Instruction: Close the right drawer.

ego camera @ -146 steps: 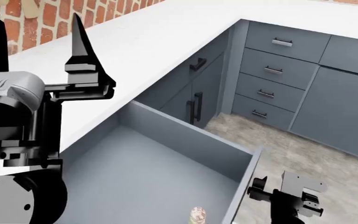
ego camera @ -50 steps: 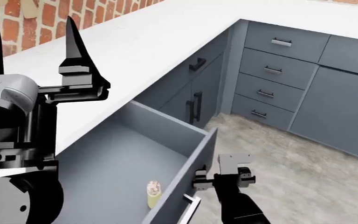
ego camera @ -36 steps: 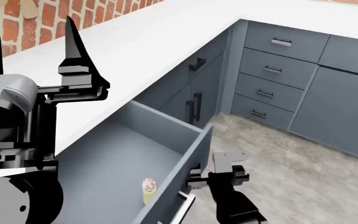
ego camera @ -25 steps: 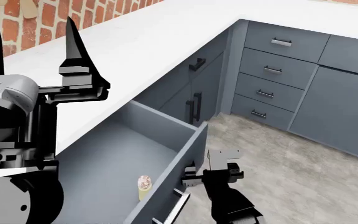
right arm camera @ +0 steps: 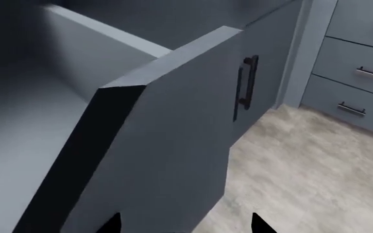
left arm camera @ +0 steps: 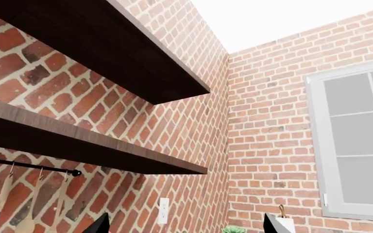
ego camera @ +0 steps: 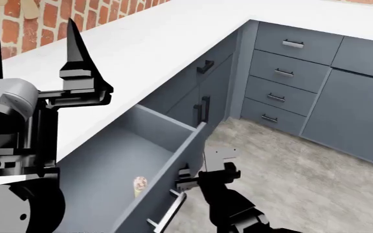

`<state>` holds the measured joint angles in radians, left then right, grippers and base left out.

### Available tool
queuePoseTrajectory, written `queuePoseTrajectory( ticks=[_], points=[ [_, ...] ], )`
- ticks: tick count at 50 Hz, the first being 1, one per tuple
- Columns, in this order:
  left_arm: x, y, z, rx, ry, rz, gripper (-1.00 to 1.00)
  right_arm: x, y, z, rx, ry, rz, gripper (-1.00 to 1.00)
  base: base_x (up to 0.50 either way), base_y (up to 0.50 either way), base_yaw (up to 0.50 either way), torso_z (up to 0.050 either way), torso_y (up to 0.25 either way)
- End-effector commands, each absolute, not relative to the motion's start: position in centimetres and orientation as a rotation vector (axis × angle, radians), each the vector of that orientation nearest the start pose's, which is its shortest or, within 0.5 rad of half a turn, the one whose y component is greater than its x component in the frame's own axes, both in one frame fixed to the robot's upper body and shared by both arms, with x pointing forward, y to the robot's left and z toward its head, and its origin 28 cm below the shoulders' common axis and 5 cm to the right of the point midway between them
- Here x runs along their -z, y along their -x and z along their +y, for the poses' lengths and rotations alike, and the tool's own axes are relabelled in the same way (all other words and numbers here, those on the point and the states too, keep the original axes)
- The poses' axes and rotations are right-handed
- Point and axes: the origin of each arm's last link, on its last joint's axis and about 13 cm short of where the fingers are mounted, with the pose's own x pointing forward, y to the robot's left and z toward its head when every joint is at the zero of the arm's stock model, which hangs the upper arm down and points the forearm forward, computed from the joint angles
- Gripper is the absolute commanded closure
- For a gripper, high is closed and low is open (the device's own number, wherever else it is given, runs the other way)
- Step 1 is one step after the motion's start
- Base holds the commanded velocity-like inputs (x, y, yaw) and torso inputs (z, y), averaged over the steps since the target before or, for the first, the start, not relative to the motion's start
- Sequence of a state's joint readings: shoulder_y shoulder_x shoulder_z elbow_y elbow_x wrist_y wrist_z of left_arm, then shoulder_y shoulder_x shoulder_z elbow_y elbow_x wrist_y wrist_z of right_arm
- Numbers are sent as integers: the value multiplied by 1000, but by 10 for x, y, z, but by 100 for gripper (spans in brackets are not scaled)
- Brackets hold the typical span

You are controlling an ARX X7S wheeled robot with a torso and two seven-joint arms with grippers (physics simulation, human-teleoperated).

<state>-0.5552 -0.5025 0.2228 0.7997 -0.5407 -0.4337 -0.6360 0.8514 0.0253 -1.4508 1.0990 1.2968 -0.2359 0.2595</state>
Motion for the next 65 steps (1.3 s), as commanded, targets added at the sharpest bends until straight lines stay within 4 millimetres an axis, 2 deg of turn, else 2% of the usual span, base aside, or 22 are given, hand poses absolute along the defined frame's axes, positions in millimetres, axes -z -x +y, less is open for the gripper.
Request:
queuePoseTrajectory(
  ticks=[1,22,65],
  points=[
    [-246,-217,213,-36,62,-711,-100,-7,-322,-1,-350,15,368,-100,0,0,0,0,0],
    [-245,-217,215,-41,57,-707,-100,-13,-317,13,-448,7,361,-100,0,0,0,0,0],
    [-245,-216,216,-43,48,-707,-100,-11,-301,29,-658,-14,384,-100,0,0,0,0,0]
  ],
)
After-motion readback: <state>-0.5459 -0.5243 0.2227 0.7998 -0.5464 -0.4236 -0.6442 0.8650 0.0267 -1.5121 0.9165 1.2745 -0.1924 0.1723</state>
